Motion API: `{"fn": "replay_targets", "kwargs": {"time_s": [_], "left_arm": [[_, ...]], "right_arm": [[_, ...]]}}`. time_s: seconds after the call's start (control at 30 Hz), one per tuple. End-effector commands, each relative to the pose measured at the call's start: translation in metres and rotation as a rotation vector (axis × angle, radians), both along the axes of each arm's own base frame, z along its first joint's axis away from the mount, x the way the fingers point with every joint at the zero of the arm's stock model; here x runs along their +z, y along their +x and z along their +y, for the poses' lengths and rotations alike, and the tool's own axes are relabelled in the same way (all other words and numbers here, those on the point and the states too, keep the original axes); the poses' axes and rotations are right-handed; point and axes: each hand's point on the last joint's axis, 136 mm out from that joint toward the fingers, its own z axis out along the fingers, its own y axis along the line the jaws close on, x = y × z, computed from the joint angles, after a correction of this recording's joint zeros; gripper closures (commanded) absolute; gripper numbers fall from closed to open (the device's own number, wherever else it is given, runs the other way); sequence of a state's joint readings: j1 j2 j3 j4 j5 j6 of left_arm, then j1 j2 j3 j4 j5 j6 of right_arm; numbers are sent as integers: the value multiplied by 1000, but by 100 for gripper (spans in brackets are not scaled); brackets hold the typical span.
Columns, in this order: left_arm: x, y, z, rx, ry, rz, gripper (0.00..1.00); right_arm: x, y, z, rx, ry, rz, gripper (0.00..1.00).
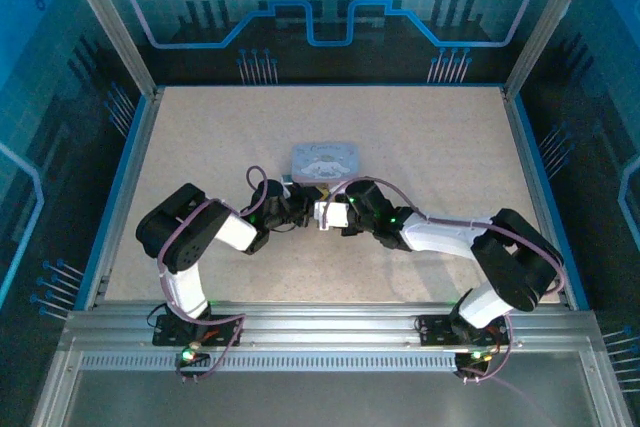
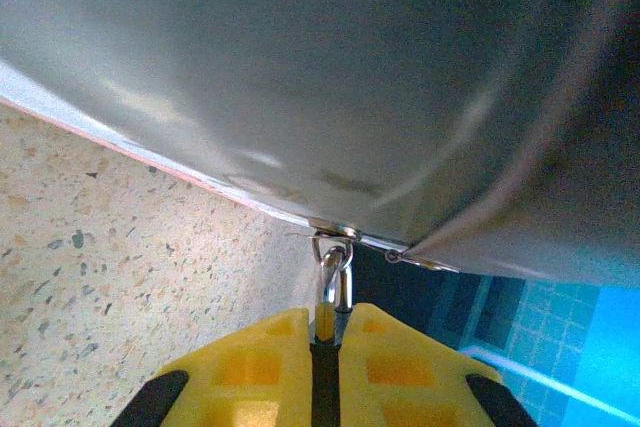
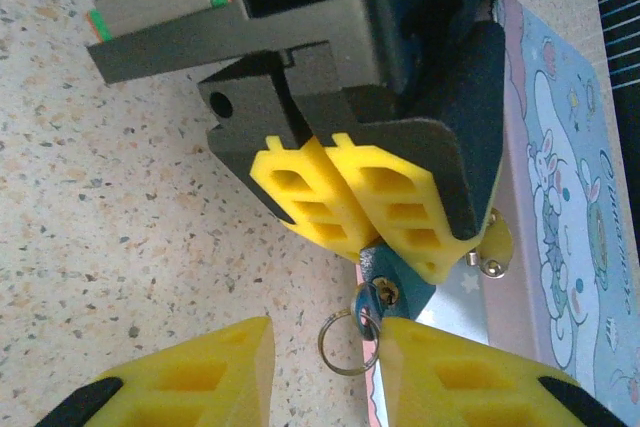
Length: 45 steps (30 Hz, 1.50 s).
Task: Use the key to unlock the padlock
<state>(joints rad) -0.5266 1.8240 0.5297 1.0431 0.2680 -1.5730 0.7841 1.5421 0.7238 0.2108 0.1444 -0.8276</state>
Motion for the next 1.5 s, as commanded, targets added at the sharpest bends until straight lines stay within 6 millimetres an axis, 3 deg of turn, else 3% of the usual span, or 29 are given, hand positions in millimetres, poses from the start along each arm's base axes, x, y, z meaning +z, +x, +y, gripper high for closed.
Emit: {"fn": "replay_targets", "kwargs": {"time_s": [0.0,0.37,0.63,1.17,1.37,1.47], "left_arm": [[25,4,-5,-3,-55,-59,98],[22,4,-6,-3,-63,-53,98],[20,3,-6,-2,-64,-48,98],[21,3,-7,-4,-67,-51,98],[19,3,-7,-5,-60,-49,98],[14,2,-5,-7,-38,-51,91]], "right_arm": [[13,16,4,-42,42,-42,68],[5,21,5,-67,27,-33,78],[7,28,12,-94,65,-44,80],[13,35,11,-201,136,-4,98],[15,34,10,-276,211,49,100],[13,34,9,-313,233,67,100]]}}
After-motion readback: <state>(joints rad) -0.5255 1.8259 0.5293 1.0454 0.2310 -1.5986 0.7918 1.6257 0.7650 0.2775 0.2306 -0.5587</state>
